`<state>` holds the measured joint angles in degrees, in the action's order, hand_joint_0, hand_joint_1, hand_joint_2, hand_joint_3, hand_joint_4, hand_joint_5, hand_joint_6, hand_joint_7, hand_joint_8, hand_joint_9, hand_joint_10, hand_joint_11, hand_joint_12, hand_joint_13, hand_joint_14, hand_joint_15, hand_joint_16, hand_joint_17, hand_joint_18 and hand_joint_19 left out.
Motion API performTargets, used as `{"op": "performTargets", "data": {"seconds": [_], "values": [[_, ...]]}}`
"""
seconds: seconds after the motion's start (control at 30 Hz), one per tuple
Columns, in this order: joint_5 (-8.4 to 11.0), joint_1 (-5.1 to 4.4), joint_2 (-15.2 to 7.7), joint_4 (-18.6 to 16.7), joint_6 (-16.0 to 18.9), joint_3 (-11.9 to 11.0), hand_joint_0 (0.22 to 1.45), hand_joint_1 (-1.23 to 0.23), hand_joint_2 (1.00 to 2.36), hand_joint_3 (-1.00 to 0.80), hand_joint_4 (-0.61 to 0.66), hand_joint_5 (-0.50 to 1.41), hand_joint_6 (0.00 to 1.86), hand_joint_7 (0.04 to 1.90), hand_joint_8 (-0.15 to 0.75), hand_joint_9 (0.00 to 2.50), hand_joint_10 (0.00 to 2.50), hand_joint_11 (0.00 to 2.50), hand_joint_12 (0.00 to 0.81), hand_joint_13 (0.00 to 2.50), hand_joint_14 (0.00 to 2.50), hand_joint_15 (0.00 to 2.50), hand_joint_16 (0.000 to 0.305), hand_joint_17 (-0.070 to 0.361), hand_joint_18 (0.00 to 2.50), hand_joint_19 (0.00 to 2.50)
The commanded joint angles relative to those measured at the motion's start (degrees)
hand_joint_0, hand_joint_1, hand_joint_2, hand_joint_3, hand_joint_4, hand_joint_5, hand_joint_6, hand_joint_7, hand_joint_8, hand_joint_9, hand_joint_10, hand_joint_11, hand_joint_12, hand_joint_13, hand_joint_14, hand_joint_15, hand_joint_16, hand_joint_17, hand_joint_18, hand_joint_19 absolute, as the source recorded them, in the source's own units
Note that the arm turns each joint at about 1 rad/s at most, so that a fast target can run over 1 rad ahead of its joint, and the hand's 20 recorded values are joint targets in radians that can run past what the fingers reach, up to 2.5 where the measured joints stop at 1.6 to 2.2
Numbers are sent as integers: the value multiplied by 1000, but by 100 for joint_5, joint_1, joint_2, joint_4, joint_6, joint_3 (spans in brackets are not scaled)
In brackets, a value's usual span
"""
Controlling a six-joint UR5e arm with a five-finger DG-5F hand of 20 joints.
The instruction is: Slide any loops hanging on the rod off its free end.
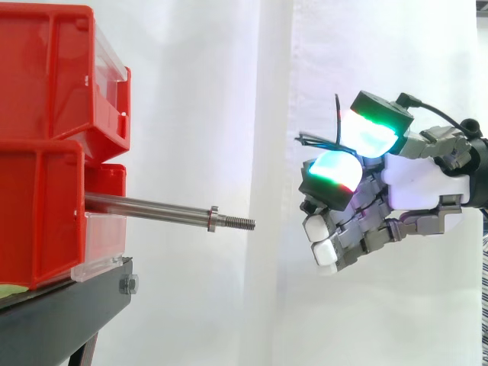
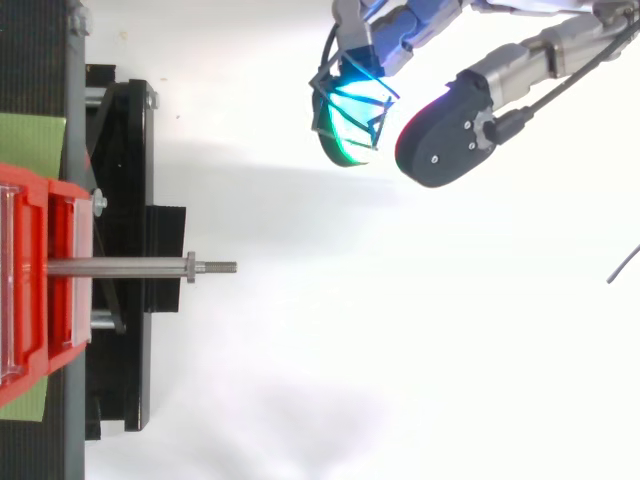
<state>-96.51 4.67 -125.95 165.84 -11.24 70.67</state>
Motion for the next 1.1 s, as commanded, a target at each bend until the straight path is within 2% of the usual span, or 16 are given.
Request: {"op": "performTargets", "data": {"seconds": [0.0,0.1,0.17,0.27,0.37,0.57,0.77,0.9,1.07], "values": [[1,-1,1,10,26,0,618,-620,1011,-345,59,-124,884,1049,301,822,7,229,305,714,7,179,30,68,576,251],[1,-1,1,10,34,0,619,-718,1015,-239,85,-135,897,1050,311,814,7,248,318,714,7,182,32,72,589,226],[-8,-1,1,10,26,0,636,-780,1015,-200,45,-157,923,996,306,781,7,264,321,702,7,186,32,73,590,220],[-8,-1,-8,1,26,0,687,-858,1015,-228,-3,-180,943,982,302,756,8,287,321,690,7,183,32,72,588,202],[-8,-1,1,10,26,0,742,-903,1011,-335,12,-191,949,976,295,730,8,279,326,688,7,172,32,72,596,183],[-8,-1,1,10,26,0,781,-889,1002,-473,14,-194,950,921,289,728,8,286,321,685,6,162,32,72,604,168],[-8,8,1,10,122,0,734,-873,1003,-454,74,-188,941,963,294,740,8,276,315,701,6,167,32,71,616,181],[-8,-1,1,10,324,0,661,-762,1004,-445,80,-166,928,995,298,770,8,271,310,703,7,180,31,71,611,216],[1,-1,1,10,386,0,615,-614,1002,-477,85,-143,897,1038,299,801,6,241,310,722,7,194,32,71,601,246]]}}
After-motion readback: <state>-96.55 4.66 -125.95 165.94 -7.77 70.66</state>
